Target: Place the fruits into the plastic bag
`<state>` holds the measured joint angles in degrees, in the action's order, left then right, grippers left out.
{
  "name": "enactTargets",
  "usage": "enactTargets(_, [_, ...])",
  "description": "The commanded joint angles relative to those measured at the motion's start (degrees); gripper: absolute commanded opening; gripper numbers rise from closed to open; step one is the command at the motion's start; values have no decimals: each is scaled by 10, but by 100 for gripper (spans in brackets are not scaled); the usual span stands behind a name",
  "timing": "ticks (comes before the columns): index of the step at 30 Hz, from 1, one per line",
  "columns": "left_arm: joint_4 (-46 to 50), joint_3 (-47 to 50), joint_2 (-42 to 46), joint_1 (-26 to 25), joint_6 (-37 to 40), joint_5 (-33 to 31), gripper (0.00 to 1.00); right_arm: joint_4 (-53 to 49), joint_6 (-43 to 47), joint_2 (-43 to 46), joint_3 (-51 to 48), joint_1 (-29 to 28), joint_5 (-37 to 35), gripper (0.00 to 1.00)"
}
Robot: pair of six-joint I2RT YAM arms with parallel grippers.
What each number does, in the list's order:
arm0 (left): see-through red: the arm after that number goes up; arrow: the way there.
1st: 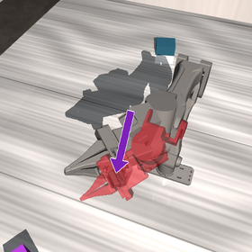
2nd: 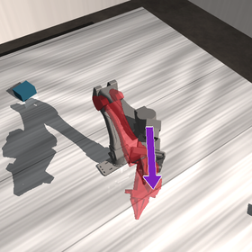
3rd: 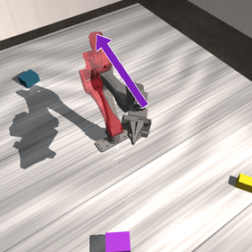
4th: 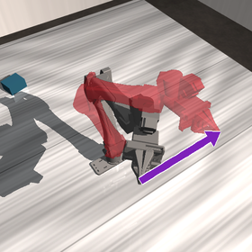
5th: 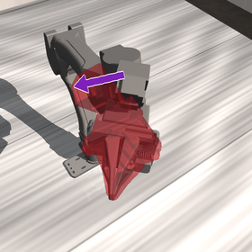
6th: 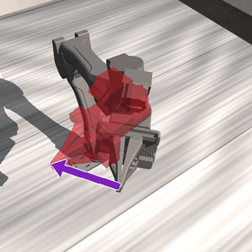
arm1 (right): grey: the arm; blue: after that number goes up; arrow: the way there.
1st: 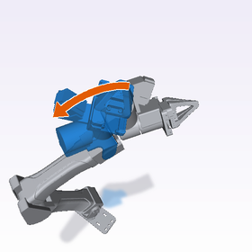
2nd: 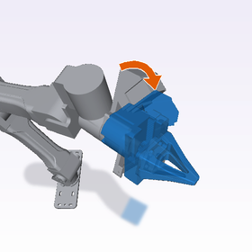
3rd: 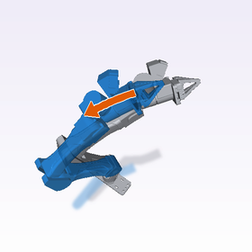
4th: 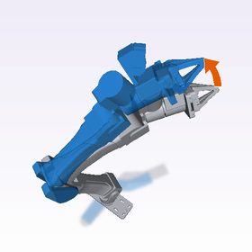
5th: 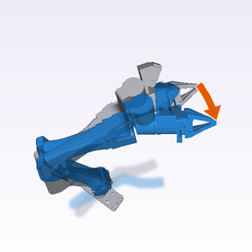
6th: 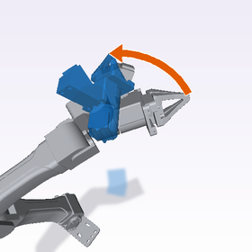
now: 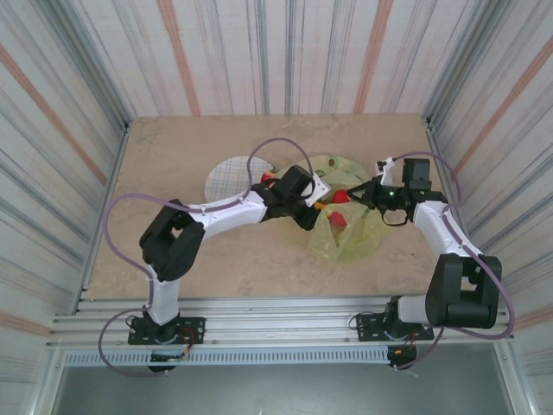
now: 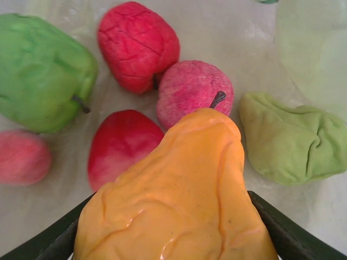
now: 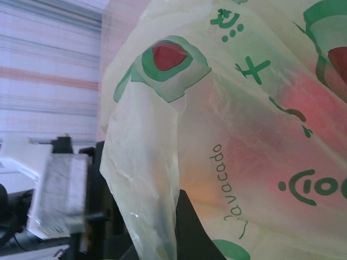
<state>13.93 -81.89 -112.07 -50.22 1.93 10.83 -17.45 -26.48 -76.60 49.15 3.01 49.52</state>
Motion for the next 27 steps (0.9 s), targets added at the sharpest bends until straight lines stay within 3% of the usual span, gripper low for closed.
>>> enactTargets(1, [1, -32, -20, -12, 6, -1, 62, 5, -3, 6, -5, -2, 1, 0])
enactTargets(8, [-34, -29, -44, -22, -19, 57, 65, 3, -1, 5, -5, -2, 1, 0])
enactTargets(19, [-24, -44, -71, -22, -5, 84, 71, 0, 2, 1, 0, 1, 1, 0])
enactTargets(27, [-41, -26, -43, -18, -19, 82, 78, -2, 6, -1, -1, 3, -1, 0])
